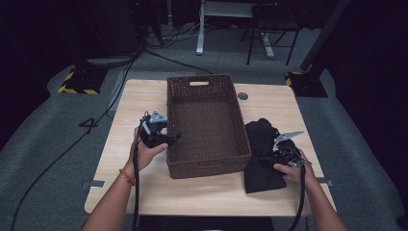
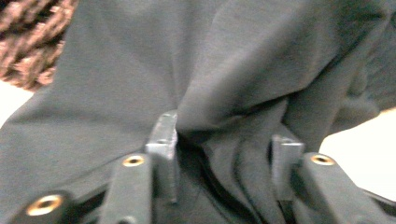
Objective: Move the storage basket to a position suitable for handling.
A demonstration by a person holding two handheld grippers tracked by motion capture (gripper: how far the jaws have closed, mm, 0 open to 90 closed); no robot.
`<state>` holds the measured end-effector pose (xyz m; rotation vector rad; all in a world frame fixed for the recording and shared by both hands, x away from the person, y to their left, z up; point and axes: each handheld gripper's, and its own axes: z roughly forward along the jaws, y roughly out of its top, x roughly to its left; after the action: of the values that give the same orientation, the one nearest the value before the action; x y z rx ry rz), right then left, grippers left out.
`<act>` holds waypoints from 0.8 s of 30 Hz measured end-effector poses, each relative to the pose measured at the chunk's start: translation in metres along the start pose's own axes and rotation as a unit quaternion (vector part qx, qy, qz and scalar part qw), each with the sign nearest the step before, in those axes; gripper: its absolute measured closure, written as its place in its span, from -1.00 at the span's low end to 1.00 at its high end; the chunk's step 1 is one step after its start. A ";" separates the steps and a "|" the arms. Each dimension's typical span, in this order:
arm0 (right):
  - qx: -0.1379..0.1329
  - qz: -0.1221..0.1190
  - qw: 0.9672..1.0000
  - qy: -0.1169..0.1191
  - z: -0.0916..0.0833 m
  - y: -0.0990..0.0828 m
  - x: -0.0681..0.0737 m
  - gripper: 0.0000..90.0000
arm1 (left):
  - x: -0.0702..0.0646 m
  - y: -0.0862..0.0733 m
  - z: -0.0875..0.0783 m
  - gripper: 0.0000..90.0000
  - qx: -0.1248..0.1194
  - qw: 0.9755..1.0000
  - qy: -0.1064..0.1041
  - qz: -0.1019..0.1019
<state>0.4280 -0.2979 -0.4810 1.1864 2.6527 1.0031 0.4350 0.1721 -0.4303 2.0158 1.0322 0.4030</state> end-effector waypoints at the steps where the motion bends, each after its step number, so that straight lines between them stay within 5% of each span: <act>1: -0.002 -0.001 1.000 0.003 0.000 -0.001 0.000 0.36 | 0.000 0.000 0.001 -0.37 0.000 1.000 -0.002 -0.001; 7: -0.017 -0.028 0.999 -0.002 -0.004 -0.005 0.004 0.54 | 0.001 0.008 0.007 -0.35 0.010 1.000 -0.007 0.011; 16: -0.059 -0.026 0.998 0.021 -0.020 -0.021 -0.002 0.60 | 0.005 0.024 0.016 -0.35 0.015 0.999 -0.009 0.046; 19: -0.076 -0.029 0.996 0.025 -0.026 -0.023 -0.003 0.60 | 0.007 0.026 0.002 -0.42 -0.019 0.999 -0.014 0.045; 24: -0.100 -0.022 0.995 0.020 -0.037 -0.027 -0.007 0.60 | 0.009 0.020 -0.033 -0.53 -0.038 0.997 0.008 0.062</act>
<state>0.4042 -0.3356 -0.4690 1.0724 2.5232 1.2629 0.4319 0.1896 -0.3949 2.0167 0.8914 0.5173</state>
